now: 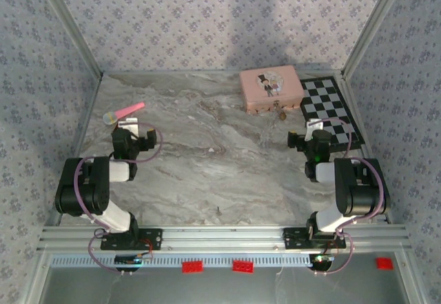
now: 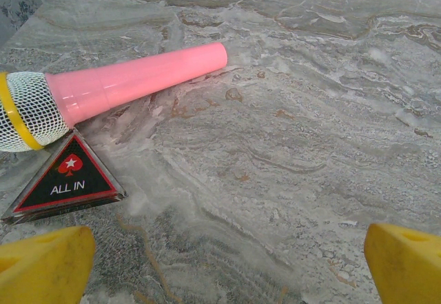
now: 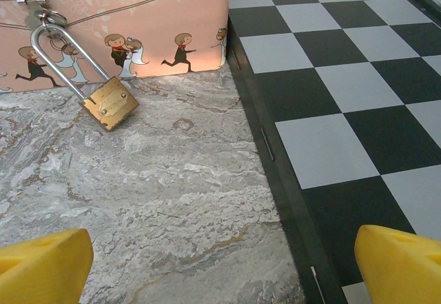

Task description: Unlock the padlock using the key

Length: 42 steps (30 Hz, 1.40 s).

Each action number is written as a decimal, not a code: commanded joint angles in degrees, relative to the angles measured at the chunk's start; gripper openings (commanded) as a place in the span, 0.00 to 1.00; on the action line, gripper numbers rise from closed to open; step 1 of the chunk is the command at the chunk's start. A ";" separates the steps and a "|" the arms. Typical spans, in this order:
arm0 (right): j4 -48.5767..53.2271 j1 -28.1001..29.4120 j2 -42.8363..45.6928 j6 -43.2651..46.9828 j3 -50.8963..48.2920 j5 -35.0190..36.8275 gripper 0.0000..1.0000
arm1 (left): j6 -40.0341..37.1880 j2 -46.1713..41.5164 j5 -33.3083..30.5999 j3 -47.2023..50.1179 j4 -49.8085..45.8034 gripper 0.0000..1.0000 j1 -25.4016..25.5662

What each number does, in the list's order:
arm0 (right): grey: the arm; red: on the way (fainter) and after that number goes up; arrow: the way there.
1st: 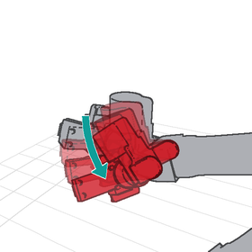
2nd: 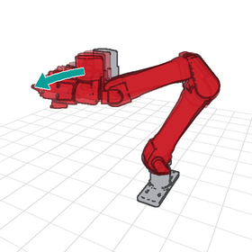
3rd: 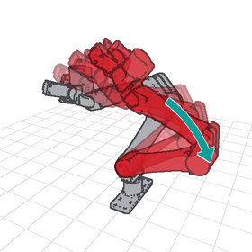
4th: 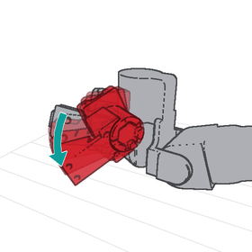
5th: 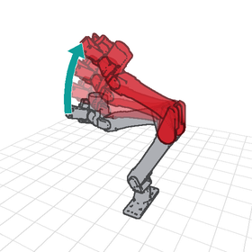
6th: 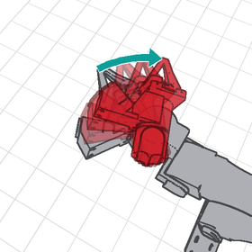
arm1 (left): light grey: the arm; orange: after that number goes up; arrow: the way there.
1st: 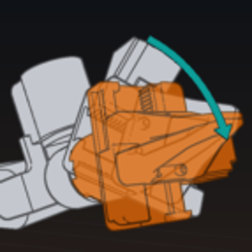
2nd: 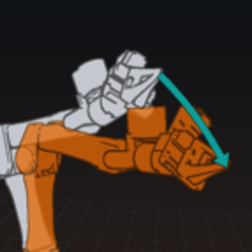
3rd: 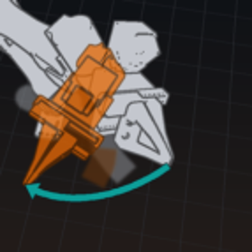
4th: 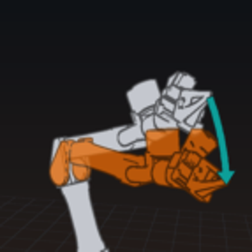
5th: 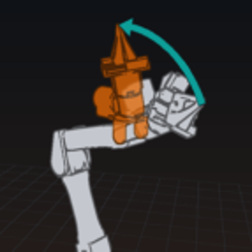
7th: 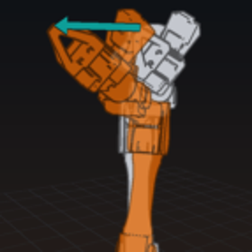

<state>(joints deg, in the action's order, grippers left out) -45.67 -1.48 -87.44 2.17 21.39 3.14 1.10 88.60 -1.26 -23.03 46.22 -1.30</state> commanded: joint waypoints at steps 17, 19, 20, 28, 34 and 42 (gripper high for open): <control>-1.88 1.60 0.88 1.33 -0.01 0.74 0.99 | -1.51 -10.08 -3.43 2.13 -2.99 1.00 3.01; -2.70 1.95 1.24 1.59 -0.53 1.24 0.99 | -1.37 -14.17 -6.03 -0.69 -12.62 1.00 4.44; -2.89 2.14 1.65 1.69 -0.76 1.58 0.99 | -1.49 -15.85 -7.68 -2.13 -16.94 1.00 5.30; 6.81 5.44 12.91 4.10 -0.82 3.97 0.99 | 9.19 -29.04 -8.52 -7.39 -36.31 1.00 8.51; 23.86 10.08 29.34 1.48 2.98 -3.27 0.99 | 25.88 -33.67 -14.25 -15.25 -57.06 1.00 8.42; 42.38 11.21 45.66 -23.59 6.88 3.83 0.99 | 34.86 -37.19 3.07 -11.50 -61.70 1.00 4.17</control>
<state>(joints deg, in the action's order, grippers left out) -15.81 9.78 -44.38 -7.94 27.20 2.24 32.12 52.71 -8.47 -36.86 -12.34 3.60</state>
